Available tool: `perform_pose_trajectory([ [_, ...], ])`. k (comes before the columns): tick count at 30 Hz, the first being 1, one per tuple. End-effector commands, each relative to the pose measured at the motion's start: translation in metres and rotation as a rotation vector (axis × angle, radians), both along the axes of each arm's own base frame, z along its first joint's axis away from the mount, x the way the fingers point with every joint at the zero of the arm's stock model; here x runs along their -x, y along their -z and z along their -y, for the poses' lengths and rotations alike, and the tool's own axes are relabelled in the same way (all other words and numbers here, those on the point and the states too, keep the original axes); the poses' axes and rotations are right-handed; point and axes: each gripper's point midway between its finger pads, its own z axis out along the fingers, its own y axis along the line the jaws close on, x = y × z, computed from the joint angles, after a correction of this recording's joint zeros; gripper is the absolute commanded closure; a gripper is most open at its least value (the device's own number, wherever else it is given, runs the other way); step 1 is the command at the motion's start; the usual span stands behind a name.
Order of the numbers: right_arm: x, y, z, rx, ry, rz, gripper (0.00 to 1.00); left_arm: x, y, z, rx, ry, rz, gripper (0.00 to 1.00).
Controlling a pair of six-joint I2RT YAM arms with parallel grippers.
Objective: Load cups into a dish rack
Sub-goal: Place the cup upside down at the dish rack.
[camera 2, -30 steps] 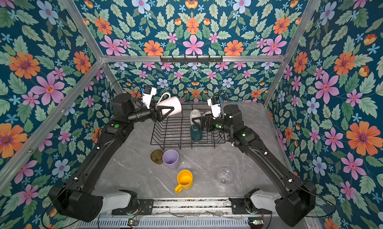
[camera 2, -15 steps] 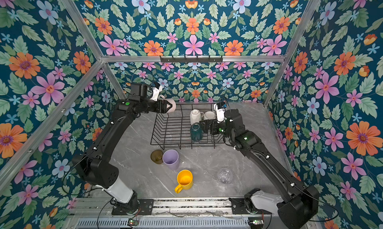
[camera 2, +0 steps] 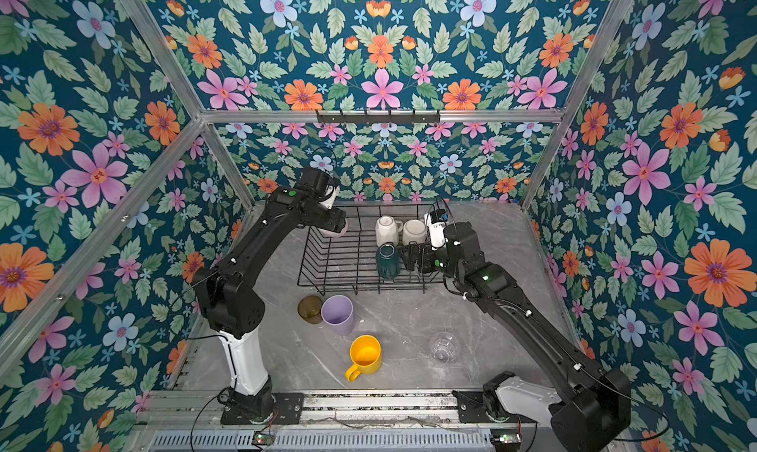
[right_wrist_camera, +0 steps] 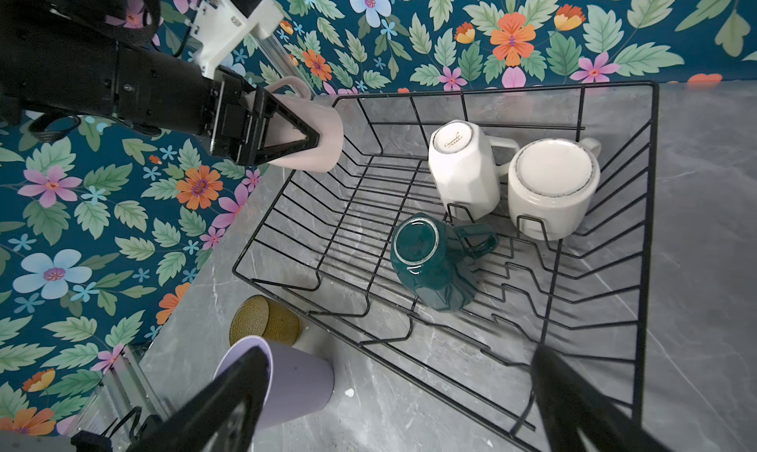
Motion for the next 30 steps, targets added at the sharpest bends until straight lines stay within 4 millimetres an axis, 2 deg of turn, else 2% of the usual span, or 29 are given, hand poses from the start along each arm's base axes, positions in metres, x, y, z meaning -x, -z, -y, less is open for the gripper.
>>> perform_pose_trajectory([
  [1,0.001,0.0,0.001,0.0,-0.002,0.012,0.01,-0.009,0.003,-0.001,-0.054,-0.009,0.023,1.0],
  [5,0.002,0.007,0.001,0.0,-0.003,-0.002,0.01,-0.017,0.019,0.004,-0.078,-0.008,0.004,1.0],
  [19,0.008,0.017,0.005,0.009,0.0,-0.031,0.01,-0.037,0.075,-0.006,-0.204,-0.05,-0.049,1.0],
  [30,0.013,0.024,0.009,0.02,0.011,-0.052,0.01,-0.042,0.112,-0.004,-0.216,-0.034,-0.11,1.0],
])
